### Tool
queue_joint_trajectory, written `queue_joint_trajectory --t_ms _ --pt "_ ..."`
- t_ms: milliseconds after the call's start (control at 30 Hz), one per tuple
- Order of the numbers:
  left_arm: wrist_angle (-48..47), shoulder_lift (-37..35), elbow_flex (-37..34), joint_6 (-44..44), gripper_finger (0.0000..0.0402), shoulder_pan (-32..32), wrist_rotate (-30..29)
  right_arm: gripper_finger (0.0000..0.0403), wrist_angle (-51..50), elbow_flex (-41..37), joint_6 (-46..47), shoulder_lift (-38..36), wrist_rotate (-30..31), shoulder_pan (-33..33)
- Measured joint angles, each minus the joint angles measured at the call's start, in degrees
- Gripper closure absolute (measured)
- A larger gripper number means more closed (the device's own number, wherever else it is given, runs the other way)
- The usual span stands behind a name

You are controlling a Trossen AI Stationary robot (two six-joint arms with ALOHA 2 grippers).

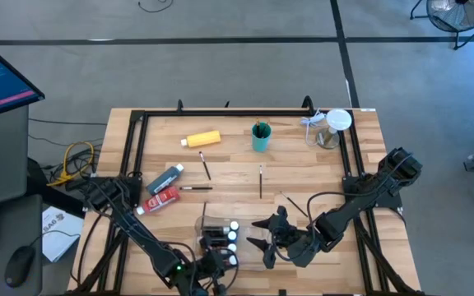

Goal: Pick & Place Paint Supplies
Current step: Put the pink paint bottle into the transparent bin

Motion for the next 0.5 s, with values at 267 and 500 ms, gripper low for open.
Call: queue_joint_trajectory --t_ms 267,500 --pt "0.17 0.0 -2.48 -3.31 0.0376 -0.31 1.44 0.0165 -0.02 0.0 -0.17 0.0 0.01 -0.02" --pt "0.27 0.0 -2.5 -3.34 0.0376 -0.35 1.4 0.0165 -0.02 0.0 -0.43 0.0 0.0 -0.04"
